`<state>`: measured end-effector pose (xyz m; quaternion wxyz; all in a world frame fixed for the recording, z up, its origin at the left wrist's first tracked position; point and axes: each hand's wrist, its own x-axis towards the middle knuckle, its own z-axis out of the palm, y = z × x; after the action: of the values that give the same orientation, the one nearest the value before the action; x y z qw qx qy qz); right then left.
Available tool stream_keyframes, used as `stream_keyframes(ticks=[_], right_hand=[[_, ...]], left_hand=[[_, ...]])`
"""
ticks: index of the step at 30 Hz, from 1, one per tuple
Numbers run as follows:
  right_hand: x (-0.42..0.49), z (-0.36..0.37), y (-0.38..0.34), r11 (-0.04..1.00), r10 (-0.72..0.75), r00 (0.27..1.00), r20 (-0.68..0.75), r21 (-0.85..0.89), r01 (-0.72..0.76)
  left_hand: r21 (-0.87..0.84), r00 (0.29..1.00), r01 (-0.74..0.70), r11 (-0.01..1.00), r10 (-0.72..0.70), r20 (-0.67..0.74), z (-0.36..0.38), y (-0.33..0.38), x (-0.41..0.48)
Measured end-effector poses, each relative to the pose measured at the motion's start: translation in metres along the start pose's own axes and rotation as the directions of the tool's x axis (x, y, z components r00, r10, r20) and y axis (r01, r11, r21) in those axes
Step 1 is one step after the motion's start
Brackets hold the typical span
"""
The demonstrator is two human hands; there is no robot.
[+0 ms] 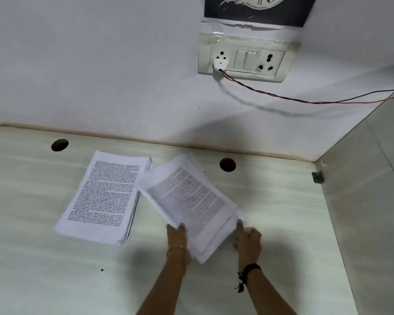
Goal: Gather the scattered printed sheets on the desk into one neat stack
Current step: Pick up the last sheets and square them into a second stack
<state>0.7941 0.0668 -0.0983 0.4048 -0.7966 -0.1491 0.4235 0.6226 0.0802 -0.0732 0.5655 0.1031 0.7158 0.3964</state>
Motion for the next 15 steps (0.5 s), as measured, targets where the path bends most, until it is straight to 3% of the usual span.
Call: stream_keyframes(ticks=[2, 5, 7, 10, 12, 15], right_hand=[[-0.001, -0.001, 0.01, 0.997, 0.034, 0.984, 0.173, 0.059, -0.044], [0.01, -0.017, 0.006, 0.999, -0.039, 0.966, 0.255, -0.002, 0.041], [0.027, -0.038, -0.003, 0.988, -0.078, 0.943, 0.323, -0.103, 0.117], [0.057, -0.072, -0.011, 0.971, -0.054, 0.9, 0.432, -0.188, 0.148], [0.067, -0.082, -0.009, 0.966, -0.018, 0.898, 0.439, -0.225, 0.129], [0.059, -0.078, -0.006, 0.968, -0.041, 0.966, 0.253, -0.23, 0.101]], left_hand=[[-0.102, 0.987, 0.063, 0.993, -0.047, 0.151, 0.024, -0.016, -0.018], [-0.121, 0.926, 0.22, 0.968, -0.168, 0.338, 0.032, -0.029, -0.034], [-0.144, 0.964, 0.137, 0.98, -0.099, 0.247, 0.014, -0.025, -0.022], [-0.187, 0.998, -0.051, 0.981, 0.044, -0.045, -0.025, 0.004, 0.007], [-0.027, 0.99, -0.132, 0.991, 0.131, -0.049, -0.048, 0.027, 0.028], [0.266, 0.977, -0.158, 0.951, 0.111, 0.183, -0.05, 0.047, 0.047]])
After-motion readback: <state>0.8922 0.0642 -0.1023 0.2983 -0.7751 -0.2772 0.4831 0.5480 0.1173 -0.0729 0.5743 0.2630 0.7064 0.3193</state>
